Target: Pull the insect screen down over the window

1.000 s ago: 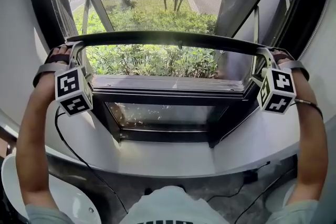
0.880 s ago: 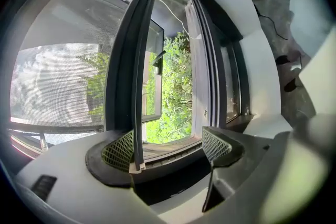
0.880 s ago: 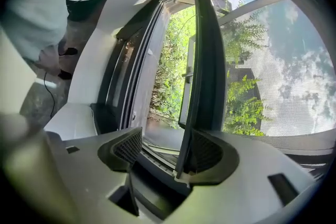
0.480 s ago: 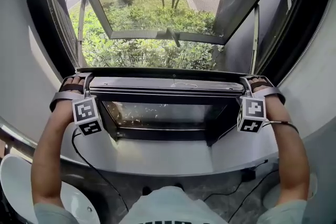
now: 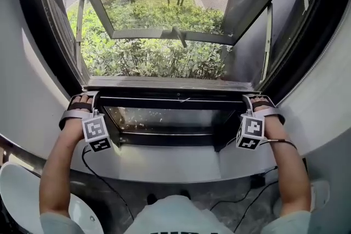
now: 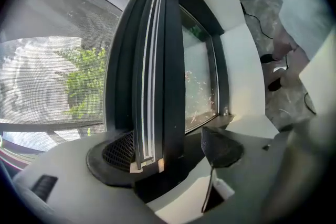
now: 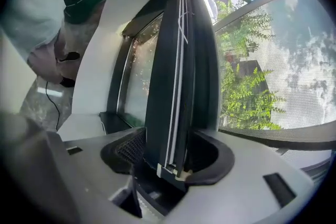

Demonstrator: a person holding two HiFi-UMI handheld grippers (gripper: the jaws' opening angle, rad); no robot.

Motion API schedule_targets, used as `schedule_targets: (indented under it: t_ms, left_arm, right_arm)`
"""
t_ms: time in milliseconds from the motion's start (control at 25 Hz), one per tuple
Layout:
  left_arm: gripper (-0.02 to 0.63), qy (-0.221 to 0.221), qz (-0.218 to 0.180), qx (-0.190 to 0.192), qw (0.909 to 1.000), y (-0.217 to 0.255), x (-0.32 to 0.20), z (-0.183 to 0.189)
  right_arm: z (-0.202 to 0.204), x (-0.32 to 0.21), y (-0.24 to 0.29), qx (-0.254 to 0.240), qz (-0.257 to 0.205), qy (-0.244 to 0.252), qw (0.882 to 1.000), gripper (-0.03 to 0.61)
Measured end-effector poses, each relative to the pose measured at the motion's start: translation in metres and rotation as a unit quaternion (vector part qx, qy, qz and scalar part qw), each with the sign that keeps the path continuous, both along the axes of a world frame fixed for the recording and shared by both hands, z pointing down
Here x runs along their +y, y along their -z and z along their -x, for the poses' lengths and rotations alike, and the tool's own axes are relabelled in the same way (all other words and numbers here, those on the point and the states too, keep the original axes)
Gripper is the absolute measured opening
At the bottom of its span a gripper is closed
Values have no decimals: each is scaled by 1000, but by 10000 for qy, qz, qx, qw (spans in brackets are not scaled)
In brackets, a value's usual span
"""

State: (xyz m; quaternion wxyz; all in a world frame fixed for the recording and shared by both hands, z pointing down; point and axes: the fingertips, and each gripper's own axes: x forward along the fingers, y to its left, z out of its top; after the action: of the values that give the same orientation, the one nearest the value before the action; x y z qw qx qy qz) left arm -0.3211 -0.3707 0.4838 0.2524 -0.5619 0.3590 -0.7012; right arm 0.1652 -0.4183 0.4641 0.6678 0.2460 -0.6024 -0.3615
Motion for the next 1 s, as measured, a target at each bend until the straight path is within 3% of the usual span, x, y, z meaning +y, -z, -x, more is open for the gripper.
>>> schedule_targets:
  t_ms: [200, 440, 560, 800, 1000]
  left_arm:
    - [408, 8, 30, -75, 10000, -16, 0, 1]
    - [403, 39, 41, -80, 10000, -16, -1, 1]
    - [402, 23, 211, -57, 9998, -16, 1, 0]
    - [402, -118, 703, 49, 9974, -14, 4, 0]
    - [402, -136, 696, 314, 9970, -17, 6, -3]
  right_arm:
    - [2, -2, -15, 24, -145, -23, 9999, 227]
    - [2, -5, -14, -286, -390, -95, 9988, 179]
    - [2, -4, -13, -353, -215, -136, 9991, 172]
    - [4, -2, -12, -360, 671, -287, 9967, 172]
    - [4, -3, -15, -662, 362, -334, 9966, 170]
